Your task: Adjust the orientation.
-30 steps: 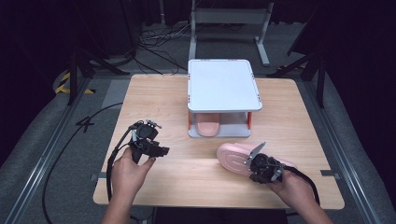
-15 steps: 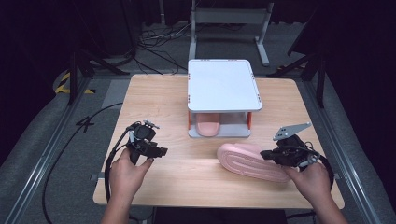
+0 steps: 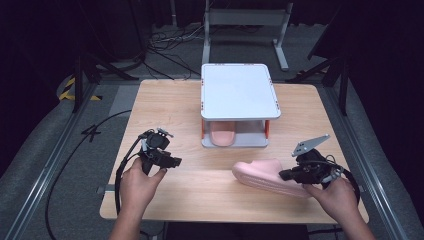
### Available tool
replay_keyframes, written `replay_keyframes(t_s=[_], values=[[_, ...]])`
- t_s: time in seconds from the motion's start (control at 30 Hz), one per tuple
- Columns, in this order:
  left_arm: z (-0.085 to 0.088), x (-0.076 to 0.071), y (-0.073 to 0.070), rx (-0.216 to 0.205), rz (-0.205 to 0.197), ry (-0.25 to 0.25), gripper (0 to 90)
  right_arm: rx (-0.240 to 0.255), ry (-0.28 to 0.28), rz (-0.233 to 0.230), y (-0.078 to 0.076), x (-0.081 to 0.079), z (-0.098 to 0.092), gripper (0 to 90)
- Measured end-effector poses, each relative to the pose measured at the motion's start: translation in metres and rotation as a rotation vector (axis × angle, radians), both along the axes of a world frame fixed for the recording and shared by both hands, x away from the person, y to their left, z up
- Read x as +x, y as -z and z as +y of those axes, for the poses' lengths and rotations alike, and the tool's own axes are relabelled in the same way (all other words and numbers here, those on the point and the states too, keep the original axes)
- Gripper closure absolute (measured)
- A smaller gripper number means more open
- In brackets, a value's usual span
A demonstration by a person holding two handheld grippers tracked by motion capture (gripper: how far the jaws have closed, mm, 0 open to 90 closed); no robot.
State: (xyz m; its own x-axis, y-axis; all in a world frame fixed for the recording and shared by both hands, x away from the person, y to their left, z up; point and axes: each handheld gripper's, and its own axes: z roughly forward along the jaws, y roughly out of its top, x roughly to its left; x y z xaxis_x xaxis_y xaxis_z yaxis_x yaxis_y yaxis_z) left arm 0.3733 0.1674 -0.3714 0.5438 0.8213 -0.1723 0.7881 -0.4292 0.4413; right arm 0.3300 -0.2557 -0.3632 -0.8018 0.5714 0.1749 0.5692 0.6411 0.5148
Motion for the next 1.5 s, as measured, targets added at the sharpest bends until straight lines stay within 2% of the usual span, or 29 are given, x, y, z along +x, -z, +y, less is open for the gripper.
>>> replay_keyframes(t_s=[0.07,0.13,0.2,0.3,0.4,0.43,0.5,0.57,0.6,0.7,0.8,0.87,0.93,1.0,1.03,1.17,1.23,1.27,1.3,1.37,1.5], values=[[-0.004,0.002,-0.001,-0.001,-0.002,0.013,51.0,-0.007,-0.047,0.050,0.003,-0.007,0.004,90.0],[-0.007,0.004,-0.002,-0.002,0.000,0.021,51.0,-0.044,-0.081,0.082,0.006,-0.015,0.012,90.0],[-0.010,0.006,-0.002,0.000,-0.002,0.032,51.0,-0.084,-0.109,0.096,0.009,-0.021,0.020,90.0],[-0.012,0.009,-0.004,-0.005,-0.006,0.039,51.0,-0.142,-0.106,0.115,0.022,-0.023,0.028,90.0],[-0.014,0.012,-0.004,-0.010,-0.005,0.042,51.0,-0.280,-0.080,0.097,0.048,-0.018,0.041,90.0],[-0.014,0.012,-0.005,-0.008,-0.008,0.045,51.0,-0.297,-0.074,0.100,0.055,-0.015,0.043,90.0],[-0.013,0.012,-0.004,-0.009,-0.005,0.044,51.0,-0.269,-0.062,0.099,0.063,-0.009,0.043,90.0],[-0.013,0.013,-0.004,-0.005,-0.004,0.043,51.0,-0.252,-0.052,0.083,0.063,-0.006,0.042,90.0],[-0.012,0.012,-0.003,-0.012,-0.003,0.033,51.0,-0.237,-0.020,0.038,0.062,0.000,0.040,90.0],[-0.010,0.011,-0.002,-0.006,-0.001,0.038,51.0,-0.219,0.009,-0.017,0.063,0.004,0.037,90.0],[-0.010,0.010,-0.002,-0.006,-0.002,0.030,51.0,-0.212,0.026,-0.028,0.065,0.008,0.036,89.0],[-0.009,0.009,-0.003,-0.010,-0.004,0.026,51.0,-0.185,-0.004,0.011,0.063,0.007,0.035,83.7],[-0.007,0.008,-0.004,-0.010,-0.008,0.029,51.0,-0.163,-0.026,-0.005,0.055,0.002,0.032,80.2],[-0.006,0.008,-0.004,-0.013,-0.006,0.019,51.0,-0.149,-0.021,-0.033,0.046,-0.002,0.024,71.9],[-0.006,0.008,-0.003,-0.014,-0.006,0.019,51.0,-0.135,-0.013,-0.048,0.040,-0.003,0.017,64.0],[-0.006,0.008,-0.001,-0.008,0.001,0.020,50.9,-0.118,0.026,-0.098,0.032,0.002,-0.003,41.6],[-0.005,0.007,0.000,-0.002,0.003,0.020,50.9,-0.119,-0.005,-0.120,0.035,0.004,-0.003,36.8],[-0.004,0.006,0.000,-0.004,0.006,0.016,50.8,-0.136,-0.048,-0.147,0.038,0.006,0.005,35.0],[-0.003,0.006,0.001,-0.004,0.006,0.012,50.8,-0.136,-0.048,-0.147,0.038,0.006,0.005,35.0],[0.000,0.003,0.001,-0.006,0.007,0.003,50.8,-0.141,-0.100,-0.157,0.041,0.009,0.014,34.4],[0.008,-0.003,0.001,-0.005,0.007,-0.020,50.8,-0.146,-0.164,-0.134,0.049,0.018,0.030,33.9]])
